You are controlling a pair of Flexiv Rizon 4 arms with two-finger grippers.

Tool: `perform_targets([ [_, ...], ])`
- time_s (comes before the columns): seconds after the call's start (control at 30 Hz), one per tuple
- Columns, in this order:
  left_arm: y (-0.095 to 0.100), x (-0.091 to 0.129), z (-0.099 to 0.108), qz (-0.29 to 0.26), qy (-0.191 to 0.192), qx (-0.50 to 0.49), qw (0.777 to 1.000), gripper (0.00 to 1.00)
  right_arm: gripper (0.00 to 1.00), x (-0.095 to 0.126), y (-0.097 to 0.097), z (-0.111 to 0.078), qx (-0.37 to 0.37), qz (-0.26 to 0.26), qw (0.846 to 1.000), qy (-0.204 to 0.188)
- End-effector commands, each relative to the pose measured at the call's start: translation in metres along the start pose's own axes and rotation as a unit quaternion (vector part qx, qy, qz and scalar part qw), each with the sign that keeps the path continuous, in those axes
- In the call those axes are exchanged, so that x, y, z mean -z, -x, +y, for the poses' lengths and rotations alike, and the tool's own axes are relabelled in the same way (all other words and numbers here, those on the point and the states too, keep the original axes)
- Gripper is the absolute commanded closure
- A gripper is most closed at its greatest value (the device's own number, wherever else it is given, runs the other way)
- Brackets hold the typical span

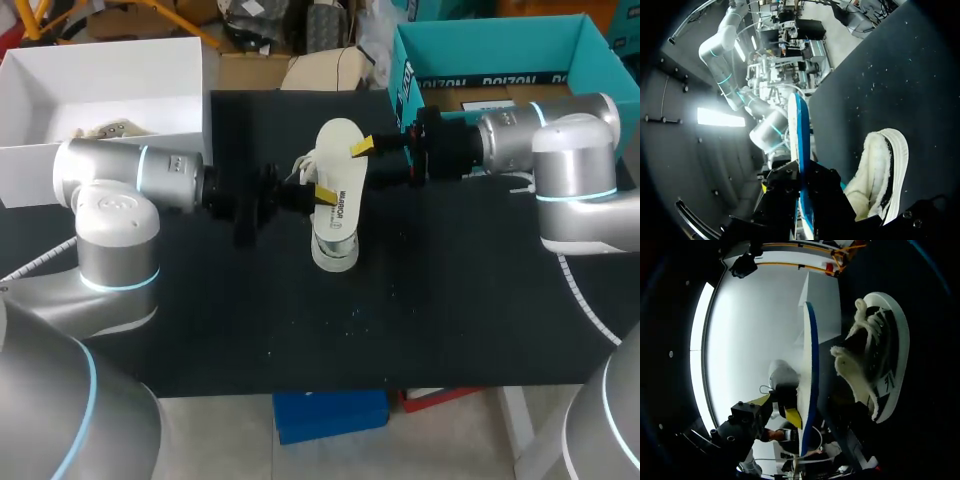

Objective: Take the shoe out of the shoebox, open the shoe tongue, remove and reinsert the insole, then place the shoe into the shoebox

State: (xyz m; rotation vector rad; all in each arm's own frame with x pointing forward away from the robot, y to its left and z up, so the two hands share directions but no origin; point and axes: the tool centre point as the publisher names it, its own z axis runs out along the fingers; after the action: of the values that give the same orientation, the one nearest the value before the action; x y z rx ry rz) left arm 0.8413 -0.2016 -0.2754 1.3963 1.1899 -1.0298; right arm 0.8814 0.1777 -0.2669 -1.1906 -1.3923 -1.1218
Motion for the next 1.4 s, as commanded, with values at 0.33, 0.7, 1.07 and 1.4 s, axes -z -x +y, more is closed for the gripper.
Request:
perform_targets([
  [0.33,0.000,-0.001,-0.001,0.001,0.002,-0.001,1.000,1.00,0.55,-0.015,0.014,0.007,-0.010,-0.015,0.999,-0.045],
  [0.7,0.000,-0.001,-0.001,0.001,0.002,-0.001,1.000,1.00,1.00,-0.008,0.011,0.012,-0.003,-0.032,0.999,-0.029],
  [1.07,0.024,0.060,-0.030,0.257,0.068,0.026,0.964,0.00,1.00,-0.008,0.011,0.012,-0.003,-0.032,0.999,-0.029],
  [1.4,0.066,0.075,-0.042,0.490,0.074,0.019,0.868,0.00,1.00,-0.008,0.011,0.012,-0.003,-0.032,0.999,-0.029],
])
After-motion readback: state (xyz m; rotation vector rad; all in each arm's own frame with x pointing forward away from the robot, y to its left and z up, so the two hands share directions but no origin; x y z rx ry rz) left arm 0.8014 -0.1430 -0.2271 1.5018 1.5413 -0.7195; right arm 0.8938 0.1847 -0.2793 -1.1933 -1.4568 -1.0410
